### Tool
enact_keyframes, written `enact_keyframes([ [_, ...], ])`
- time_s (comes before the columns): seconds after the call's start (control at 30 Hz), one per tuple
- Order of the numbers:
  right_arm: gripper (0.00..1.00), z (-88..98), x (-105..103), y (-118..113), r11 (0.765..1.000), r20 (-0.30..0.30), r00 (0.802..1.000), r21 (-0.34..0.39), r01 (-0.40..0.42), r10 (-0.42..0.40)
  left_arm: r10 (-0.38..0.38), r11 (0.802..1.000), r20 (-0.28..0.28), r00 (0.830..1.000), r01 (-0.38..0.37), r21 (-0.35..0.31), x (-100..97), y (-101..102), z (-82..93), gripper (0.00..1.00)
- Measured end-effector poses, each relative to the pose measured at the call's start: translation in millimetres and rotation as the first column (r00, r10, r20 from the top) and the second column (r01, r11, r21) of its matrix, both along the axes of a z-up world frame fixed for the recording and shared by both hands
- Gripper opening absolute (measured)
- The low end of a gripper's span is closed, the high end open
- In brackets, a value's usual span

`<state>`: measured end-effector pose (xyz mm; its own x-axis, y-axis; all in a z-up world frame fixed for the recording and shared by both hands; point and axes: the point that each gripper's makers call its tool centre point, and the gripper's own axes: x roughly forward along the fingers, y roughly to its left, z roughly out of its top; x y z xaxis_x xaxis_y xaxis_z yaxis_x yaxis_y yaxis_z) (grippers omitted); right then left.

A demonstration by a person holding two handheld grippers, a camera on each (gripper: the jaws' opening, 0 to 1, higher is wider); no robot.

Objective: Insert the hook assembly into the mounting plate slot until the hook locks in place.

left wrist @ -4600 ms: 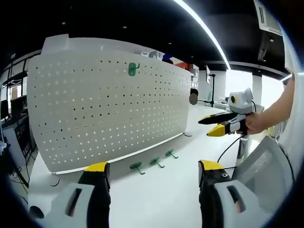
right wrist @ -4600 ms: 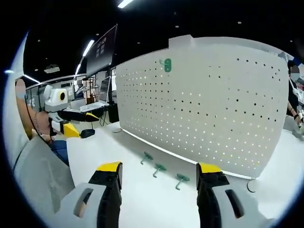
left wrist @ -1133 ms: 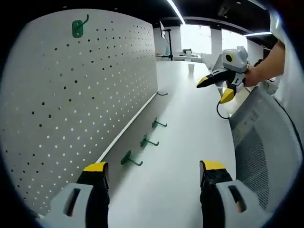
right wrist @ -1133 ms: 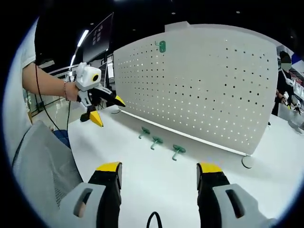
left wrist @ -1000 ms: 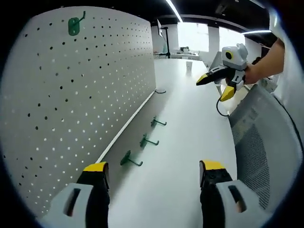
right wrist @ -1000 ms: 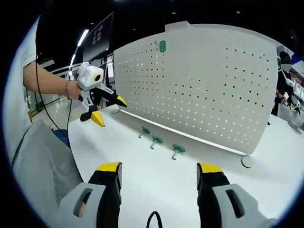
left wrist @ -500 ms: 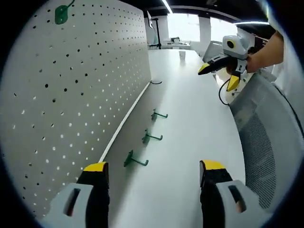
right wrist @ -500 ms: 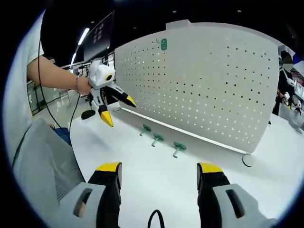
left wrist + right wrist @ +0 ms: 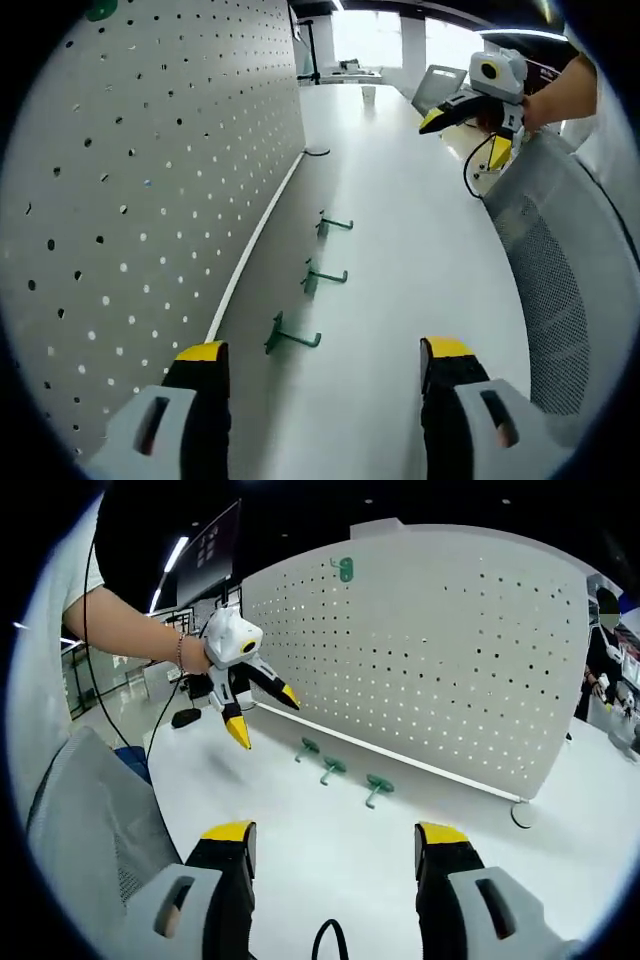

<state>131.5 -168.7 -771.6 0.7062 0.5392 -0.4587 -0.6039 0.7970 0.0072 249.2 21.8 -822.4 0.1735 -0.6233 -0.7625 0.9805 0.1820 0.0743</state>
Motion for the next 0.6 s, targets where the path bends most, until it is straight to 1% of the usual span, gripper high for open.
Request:
enact_keyframes([
  [0.07,0.62,-0.8,-1,0,1.0,-0.003,1.0,-0.004,-0.003,0.003,-0.011,1.0,-0.004,1.0,0.011,0.017,1.6,0,-4.0,0.8],
  [0.13,0.62,-0.7,-1,0,1.0,-0.004,1.0,-0.001,-0.002,0.002,-0.019,1.0,-0.005,1.0,0.019,0.016,2.5,-2,-5.1,0.81],
  [0.17,0.62,-0.9,-1,-1,1.0,-0.006,1.0,-0.003,0.0,0.0,-0.029,0.999,-0.017,0.999,0.029,0.015,1.7,-3,-7.4,0.81],
  [0.2,0.62,-1.3,-1,-1,1.0,-0.006,1.0,-0.004,0.0,0.0,-0.037,0.999,-0.025,0.999,0.037,0.024,0.6,-3,-10.4,0.81],
  [0.27,0.62,-1.9,-1,-2,1.0,-0.009,1.0,-0.002,0.001,-0.001,-0.073,0.996,-0.017,0.997,0.073,0.056,-1.3,-3,-16.9,0.81],
  [0.3,0.62,-1.8,-1,-2,1.0,-0.01,1.0,-0.003,0.001,-0.001,-0.082,0.994,-0.025,0.996,0.084,0.065,-3.6,-4,-19.2,0.81],
  [0.5,0.62,-4.3,-1,-1,1.0,-0.014,1.0,-0.003,0.003,-0.003,-0.096,0.992,-0.035,0.995,0.098,0.08,0.0,-8,-27.7,0.8],
  [0.6,0.62,-5.2,-3,-1,1.0,-0.019,1.0,-0.006,0.0,0.0,-0.126,0.986,-0.039,0.991,0.13,0.109,-0.1,-7,-35.3,0.8],
])
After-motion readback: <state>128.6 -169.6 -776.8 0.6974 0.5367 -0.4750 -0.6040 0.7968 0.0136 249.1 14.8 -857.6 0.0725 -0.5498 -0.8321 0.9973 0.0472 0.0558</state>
